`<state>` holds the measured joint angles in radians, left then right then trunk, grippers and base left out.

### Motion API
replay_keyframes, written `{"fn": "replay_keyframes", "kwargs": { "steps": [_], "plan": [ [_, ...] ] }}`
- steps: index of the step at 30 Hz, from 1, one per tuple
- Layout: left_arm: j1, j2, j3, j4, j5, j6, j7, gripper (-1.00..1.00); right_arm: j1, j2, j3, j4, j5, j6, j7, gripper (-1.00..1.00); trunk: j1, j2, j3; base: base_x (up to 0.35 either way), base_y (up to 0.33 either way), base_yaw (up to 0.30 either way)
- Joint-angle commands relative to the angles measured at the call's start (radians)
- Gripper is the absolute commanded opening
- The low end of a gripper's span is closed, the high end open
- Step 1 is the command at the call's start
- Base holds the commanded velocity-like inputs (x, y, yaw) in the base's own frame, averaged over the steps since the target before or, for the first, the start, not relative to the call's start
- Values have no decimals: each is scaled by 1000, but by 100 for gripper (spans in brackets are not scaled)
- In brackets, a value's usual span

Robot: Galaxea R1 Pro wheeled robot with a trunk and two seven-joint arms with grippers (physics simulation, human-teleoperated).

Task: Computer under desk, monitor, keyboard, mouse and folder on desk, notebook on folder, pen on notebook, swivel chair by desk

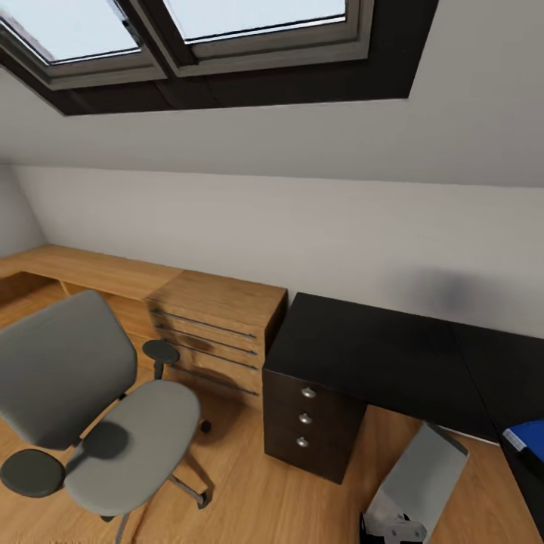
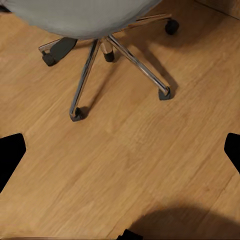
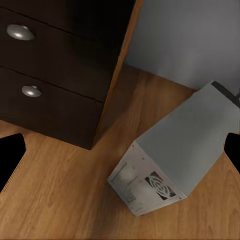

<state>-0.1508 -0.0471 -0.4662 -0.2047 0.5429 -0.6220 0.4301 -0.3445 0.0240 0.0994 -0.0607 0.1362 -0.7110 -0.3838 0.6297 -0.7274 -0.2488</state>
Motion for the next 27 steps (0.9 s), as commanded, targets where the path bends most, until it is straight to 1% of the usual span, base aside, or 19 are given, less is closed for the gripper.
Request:
{"fn": "replay_keyframes", "kwargs": {
  "steps": [1, 5, 6, 8, 11, 13, 14, 18, 27],
  "plan": [
    [-1, 1, -8, 1, 2, -3, 9, 100, -1, 0, 8, 1, 5, 1, -10, 100, 0, -1, -1, 0, 0, 286],
    [-1, 3, -7, 2, 5, 8, 9, 100, -1, 0, 8, 3, 5, 1, -10, 100, 0, -1, -1, 0, 0, 286],
    [-1, 5, -7, 2, 7, 19, 9, 100, -1, 0, 7, 3, 5, 0, -10, 100, 0, -1, -1, 0, 0, 286],
    [-1, 8, -4, -4, 8, 109, 9, 100, -1, 1, 7, 2, 4, -2, -11, 100, -7, 13, 5, 0, 0, 286],
    [-1, 9, -4, -7, 8, 148, 9, 100, -1, 1, 7, 2, 3, -3, -13, 100, -19, 34, 14, 0, 0, 286],
    [-1, 9, -4, -8, 7, 164, 8, 100, -1, 2, 7, 2, 4, -6, -16, 100, -19, 34, 14, 0, 0, 286],
    [-1, 8, -4, -8, 7, 166, 8, 100, -1, 2, 7, 2, 4, -8, -17, 100, -19, 34, 14, 0, 0, 286],
    [-1, 8, -3, -8, 5, 161, 9, 100, -1, 3, 7, 12, 7, -58, -20, 100, -19, 34, 14, 0, 0, 286],
    [-1, 7, -3, -7, 5, 146, 9, 100, -1, 4, 8, 28, 9, -76, -21, 100, -19, 34, 14, 0, 0, 286]
  ]
}}
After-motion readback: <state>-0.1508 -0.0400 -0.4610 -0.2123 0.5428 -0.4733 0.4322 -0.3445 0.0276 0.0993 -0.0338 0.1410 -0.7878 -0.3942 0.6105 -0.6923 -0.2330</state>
